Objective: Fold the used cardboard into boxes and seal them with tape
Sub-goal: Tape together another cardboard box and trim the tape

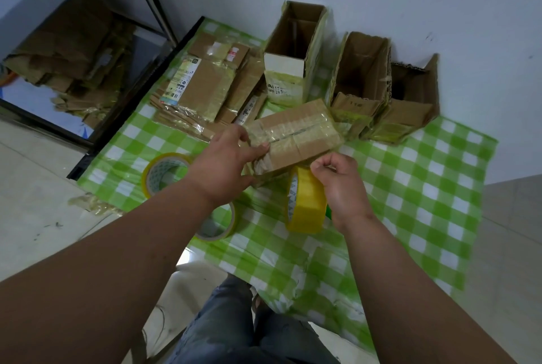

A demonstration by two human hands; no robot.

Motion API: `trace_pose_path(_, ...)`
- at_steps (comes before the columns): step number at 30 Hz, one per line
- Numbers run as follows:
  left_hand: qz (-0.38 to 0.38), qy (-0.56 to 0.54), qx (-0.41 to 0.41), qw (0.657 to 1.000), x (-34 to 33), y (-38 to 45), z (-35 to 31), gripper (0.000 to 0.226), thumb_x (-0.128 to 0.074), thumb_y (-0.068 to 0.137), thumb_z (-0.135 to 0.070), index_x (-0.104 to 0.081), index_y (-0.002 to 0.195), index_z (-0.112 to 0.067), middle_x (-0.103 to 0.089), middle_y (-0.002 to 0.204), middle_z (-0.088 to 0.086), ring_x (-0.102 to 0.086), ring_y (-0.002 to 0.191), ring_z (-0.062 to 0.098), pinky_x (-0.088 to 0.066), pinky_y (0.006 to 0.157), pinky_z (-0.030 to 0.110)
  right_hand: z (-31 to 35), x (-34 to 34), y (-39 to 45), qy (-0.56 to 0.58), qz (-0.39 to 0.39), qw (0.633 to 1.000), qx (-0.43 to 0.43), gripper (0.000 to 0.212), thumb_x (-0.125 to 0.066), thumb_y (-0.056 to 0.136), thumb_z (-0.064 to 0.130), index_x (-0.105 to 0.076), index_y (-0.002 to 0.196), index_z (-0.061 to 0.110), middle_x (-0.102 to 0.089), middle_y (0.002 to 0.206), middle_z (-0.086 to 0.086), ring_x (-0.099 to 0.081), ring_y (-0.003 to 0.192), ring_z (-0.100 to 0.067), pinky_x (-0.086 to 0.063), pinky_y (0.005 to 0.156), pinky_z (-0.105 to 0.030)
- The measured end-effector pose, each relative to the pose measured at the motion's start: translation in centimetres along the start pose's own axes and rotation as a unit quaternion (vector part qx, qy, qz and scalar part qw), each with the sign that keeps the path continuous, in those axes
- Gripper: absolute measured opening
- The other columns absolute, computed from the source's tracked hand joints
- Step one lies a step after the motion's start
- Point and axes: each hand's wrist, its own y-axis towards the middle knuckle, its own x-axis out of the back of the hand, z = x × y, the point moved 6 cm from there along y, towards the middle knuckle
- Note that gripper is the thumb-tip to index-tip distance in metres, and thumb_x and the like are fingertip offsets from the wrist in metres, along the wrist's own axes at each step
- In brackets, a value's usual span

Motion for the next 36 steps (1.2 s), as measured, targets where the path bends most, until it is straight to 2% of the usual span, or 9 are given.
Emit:
trace_pose_path(3, -0.001, 0.008, -0.032, 0.999, 0.0, 0.3, -0.1, 0.070, -0.086, 0.073, -0.024, -0.057, 0.137, -0.028, -0.030, 0.152, 0.004, -0.049, 0.120, 0.031, -0.048, 0.099, 0.044, 0.0, 0.5, 0.0, -0.007, -0.011, 1.000, 0.011, 0.020, -0.065, 0.093, 0.014, -0.059, 0.075, 0.020, -0.037, 0.131, 0.001, -0.050, 0.112, -0.011, -0.039, 0.100, -0.027)
trace_pose_path(6, 0.003, 0.009, -0.052, 0.999, -0.1, 0.5, -0.2, 0.069, -0.085, 0.072, -0.019, -0.059, 0.136, -0.022, -0.040, 0.152, 0.007, -0.050, 0.122, 0.036, -0.044, 0.101, 0.044, 0.0, 1.0, 0.4, -0.007, -0.012, 1.000, 0.013, 0.019, -0.064, 0.093, 0.011, -0.059, 0.076, 0.015, -0.031, 0.147, 0.003, -0.035, 0.137, -0.014, -0.030, 0.105, -0.026)
trace_pose_path(12, -0.027, -0.067, -0.032, 0.997, 0.1, 0.4, 0.9, 0.060, -0.081, 0.074, -0.003, -0.066, 0.128, -0.024, -0.044, 0.149, 0.006, -0.057, 0.114, 0.029, -0.048, 0.095, 0.037, 0.1, 0.8, 1.3, 0.019, 0.033, 0.999, 0.008, 0.026, -0.067, 0.089, 0.011, -0.060, 0.067, 0.021, -0.030, 0.159, 0.003, -0.034, 0.142, -0.020, -0.029, 0.117, -0.046)
trace_pose_path(15, -0.057, -0.116, 0.044, 0.991, 0.2, -0.1, 1.7, 0.056, -0.076, 0.080, -0.004, -0.065, 0.128, -0.031, -0.041, 0.142, 0.007, -0.055, 0.106, 0.020, -0.047, 0.096, 0.033, 0.2, 0.9, 1.2, 0.019, 0.018, 1.000, 0.010, 0.025, -0.065, 0.090, 0.006, -0.056, 0.069, 0.013, -0.045, 0.145, 0.001, -0.047, 0.125, -0.017, -0.038, 0.107, -0.039)
trace_pose_path(19, -0.024, -0.180, 0.141, 0.973, -0.1, -0.7, 2.1, 0.059, -0.050, 0.092, 0.004, -0.059, 0.131, -0.040, -0.050, 0.124, 0.001, -0.055, 0.101, 0.015, -0.042, 0.087, 0.022, -0.5, 1.6, 0.1, 0.048, 0.000, 0.999, -0.014, 0.027, -0.064, 0.092, 0.010, -0.054, 0.068, 0.016, -0.057, 0.092, -0.006, -0.053, 0.085, -0.019, -0.041, 0.081, -0.035)
trace_pose_path(23, -0.036, -0.297, 0.243, 0.923, 1.1, -0.9, 2.3, 0.052, -0.040, 0.095, -0.003, -0.062, 0.130, -0.035, -0.062, 0.128, 0.003, -0.062, 0.094, 0.021, -0.050, 0.084, 0.031, -1.5, 2.6, -1.0, 0.112, -0.026, 0.992, -0.052, 0.029, -0.066, 0.091, 0.007, -0.057, 0.066, 0.018, -0.068, 0.095, 0.000, -0.060, 0.092, -0.022, -0.048, 0.090, -0.043)
trace_pose_path(28, -0.024, -0.171, 0.216, 0.961, 2.9, -0.7, 0.6, 0.047, -0.062, 0.094, -0.036, -0.052, 0.140, -0.037, -0.054, 0.141, 0.000, -0.059, 0.117, 0.023, -0.045, 0.096, 0.034, -2.5, 2.7, -2.7, 0.133, 0.004, 0.986, -0.101, 0.037, -0.066, 0.089, 0.006, -0.062, 0.056, 0.024, -0.072, 0.092, -0.011, -0.064, 0.092, -0.034, -0.048, 0.095, -0.058)
trace_pose_path(33, -0.026, -0.171, 0.174, 0.969, 3.3, 0.5, -0.8, 0.052, -0.055, 0.096, -0.012, -0.050, 0.141, -0.038, -0.058, 0.138, 0.002, -0.061, 0.109, 0.022, -0.045, 0.084, 0.026, -3.5, 1.9, -5.3, 0.133, 0.080, 0.981, -0.116, 0.030, -0.063, 0.087, -0.002, -0.060, 0.064, 0.017, -0.072, 0.076, -0.005, -0.059, 0.078, -0.026, -0.048, 0.075, -0.040)
trace_pose_path(36, 0.009, -0.184, 0.155, 0.971, 2.9, 2.0, -2.0, 0.058, -0.052, 0.096, -0.008, -0.042, 0.148, -0.033, -0.051, 0.146, 0.005, -0.054, 0.122, 0.024, -0.042, 0.094, 0.027, -4.3, 0.3, -6.9, 0.053, 0.123, 0.985, -0.113, 0.030, -0.065, 0.087, 0.002, -0.060, 0.064, 0.019, -0.069, 0.078, -0.013, -0.053, 0.075, -0.022, -0.040, 0.070, -0.033)
